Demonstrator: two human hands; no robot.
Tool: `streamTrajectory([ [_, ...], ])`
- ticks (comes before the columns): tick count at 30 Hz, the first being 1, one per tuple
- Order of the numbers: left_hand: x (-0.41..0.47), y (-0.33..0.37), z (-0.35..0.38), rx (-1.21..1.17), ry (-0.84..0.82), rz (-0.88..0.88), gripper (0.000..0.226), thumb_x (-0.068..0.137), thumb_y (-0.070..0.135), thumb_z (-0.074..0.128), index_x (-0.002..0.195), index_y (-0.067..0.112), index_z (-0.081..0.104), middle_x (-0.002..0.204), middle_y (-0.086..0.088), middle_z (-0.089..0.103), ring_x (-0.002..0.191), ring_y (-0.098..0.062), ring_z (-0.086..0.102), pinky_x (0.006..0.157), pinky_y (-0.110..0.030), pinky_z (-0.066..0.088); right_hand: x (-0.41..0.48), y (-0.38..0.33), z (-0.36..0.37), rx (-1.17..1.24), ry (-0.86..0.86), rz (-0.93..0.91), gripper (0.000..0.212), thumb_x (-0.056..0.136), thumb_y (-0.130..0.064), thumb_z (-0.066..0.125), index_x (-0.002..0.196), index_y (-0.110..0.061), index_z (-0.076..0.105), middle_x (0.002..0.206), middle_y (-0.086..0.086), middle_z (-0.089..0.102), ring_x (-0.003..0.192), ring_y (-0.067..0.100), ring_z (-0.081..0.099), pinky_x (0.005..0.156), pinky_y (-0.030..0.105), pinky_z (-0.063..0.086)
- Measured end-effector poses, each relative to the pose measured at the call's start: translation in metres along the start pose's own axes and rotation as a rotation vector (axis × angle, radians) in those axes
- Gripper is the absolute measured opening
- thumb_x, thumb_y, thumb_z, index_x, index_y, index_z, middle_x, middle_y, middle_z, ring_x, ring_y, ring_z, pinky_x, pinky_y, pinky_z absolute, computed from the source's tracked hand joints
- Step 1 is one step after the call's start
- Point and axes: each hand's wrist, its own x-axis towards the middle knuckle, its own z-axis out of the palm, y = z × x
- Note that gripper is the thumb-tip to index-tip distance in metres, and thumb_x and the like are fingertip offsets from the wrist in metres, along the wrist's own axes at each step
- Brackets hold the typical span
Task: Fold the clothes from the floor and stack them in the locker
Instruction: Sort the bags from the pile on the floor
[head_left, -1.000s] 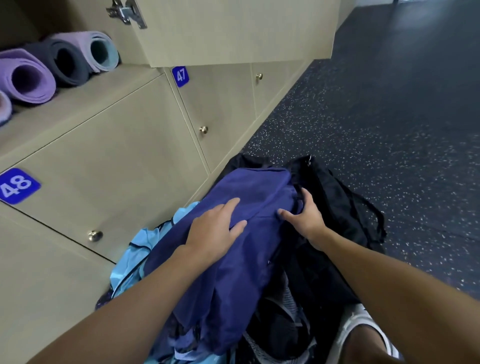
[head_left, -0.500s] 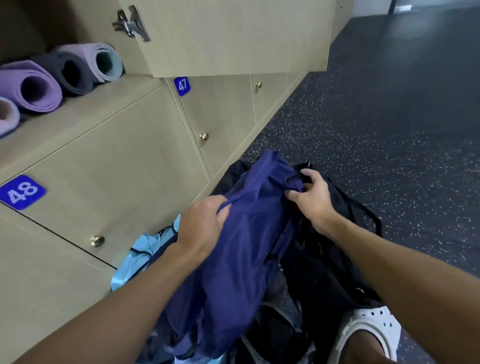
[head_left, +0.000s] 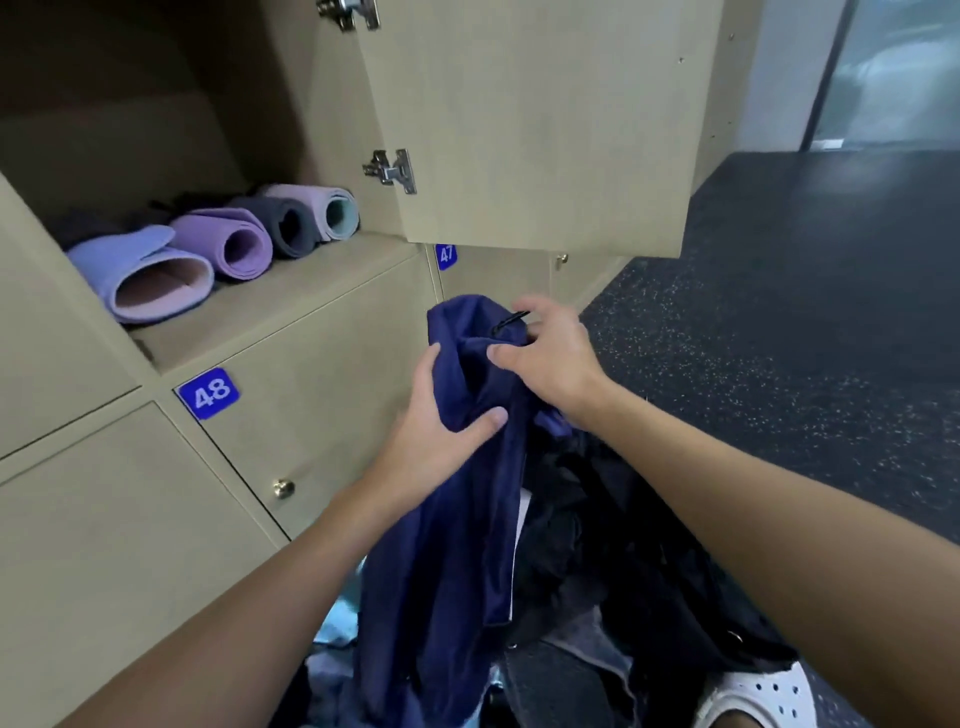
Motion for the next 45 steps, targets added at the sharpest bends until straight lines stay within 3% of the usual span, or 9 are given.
streamTrajectory([
  [5,-0.012,-0.033,-0.002,0.144,-0.020,-0.107,0.113,0.073,0.042,0.085,0.156,0.037,0.009,0.163,0.015,0.020,0.147,-0.004,0.023,0.107,-0.021,0.026,0.005,0.026,0.037,0.104,-0.104,0.155,0.060,0.085,-0.004,0.074,0.139,-0.012,0.048,0.108,0.006,0.065,0.099,0.021,0.065,0.092,0.037,0.055],
  [11,0.000,-0.082,0.007,0.180,0.006,-0.161,0.111,0.084,0.023,0.076,0.155,0.042,-0.008,0.163,0.016,0.020,0.144,-0.008,0.033,0.112,-0.032,0.037,0.029,0.078,0.053,0.085,-0.117,0.246,0.090,0.084,-0.010,0.075,0.155,-0.023,0.021,0.122,0.008,0.062,0.110,0.022,0.062,0.097,0.041,0.052],
  [16,0.008,-0.115,0.017,0.231,-0.088,-0.236,0.095,0.090,0.012,0.063,0.157,0.040,0.003,0.155,0.017,0.029,0.142,-0.007,0.034,0.111,-0.027,0.034,0.034,0.137,0.051,0.247,-0.060,0.427,0.059,0.087,-0.007,0.072,0.134,-0.034,0.047,0.118,-0.003,0.062,0.096,0.014,0.063,0.072,0.033,0.056],
  [22,0.014,-0.134,0.027,0.288,-0.164,-0.237,0.087,0.094,0.010,0.056,0.159,0.039,0.005,0.162,0.019,0.020,0.147,-0.005,0.027,0.112,-0.021,0.029,0.035,0.189,0.057,-0.231,-0.063,0.471,0.070,0.091,-0.049,0.062,0.149,-0.051,0.024,0.147,0.007,0.025,0.140,0.028,0.023,0.116,0.049,0.027],
  [26,0.019,-0.134,0.035,0.314,-0.191,-0.232,0.087,0.095,0.013,0.057,0.159,0.039,0.003,0.161,0.011,0.024,0.146,-0.008,0.028,0.103,-0.017,0.027,0.028,0.210,0.058,-0.032,-0.009,0.500,0.070,0.091,-0.056,0.059,0.149,-0.054,0.020,0.160,0.008,0.003,0.145,0.027,0.021,0.118,0.043,0.028],
  [30,0.023,-0.131,0.043,0.333,-0.206,-0.214,0.091,0.092,0.023,0.063,0.158,0.039,0.003,0.159,0.008,0.026,0.146,-0.010,0.025,0.106,-0.021,0.025,0.028,0.216,0.063,0.135,0.047,0.531,0.080,0.089,-0.050,0.066,0.152,-0.047,0.018,0.152,0.003,0.022,0.127,0.024,0.043,0.102,0.030,0.038],
  [33,0.027,-0.133,0.047,0.270,-0.161,-0.255,0.096,0.085,0.038,0.070,0.157,0.042,0.007,0.161,0.012,0.024,0.145,-0.009,0.029,0.112,-0.027,0.029,0.032,0.219,0.066,0.344,0.074,0.569,0.092,0.084,-0.041,0.075,0.153,-0.037,0.015,0.140,-0.001,0.045,0.123,0.022,0.052,0.105,0.041,0.046],
  [38,0.035,-0.130,0.039,0.043,-0.096,-0.302,0.102,0.067,0.057,0.071,0.153,0.050,0.017,0.153,0.024,0.037,0.138,-0.001,0.041,0.114,-0.038,0.041,0.039,0.196,0.070,0.415,0.021,0.497,0.033,0.089,-0.017,0.072,0.120,-0.023,0.060,0.112,0.003,0.071,0.101,0.023,0.069,0.088,0.041,0.058],
  [45,0.046,-0.072,0.024,-0.232,-0.063,-0.202,0.082,0.090,0.048,0.066,0.155,0.048,0.016,0.149,0.034,0.033,0.130,0.020,0.036,0.119,-0.028,0.031,0.042,0.125,0.078,0.528,-0.182,0.222,0.022,0.095,-0.009,0.062,0.115,-0.016,0.065,0.105,0.006,0.073,0.095,0.019,0.070,0.087,0.037,0.058],
])
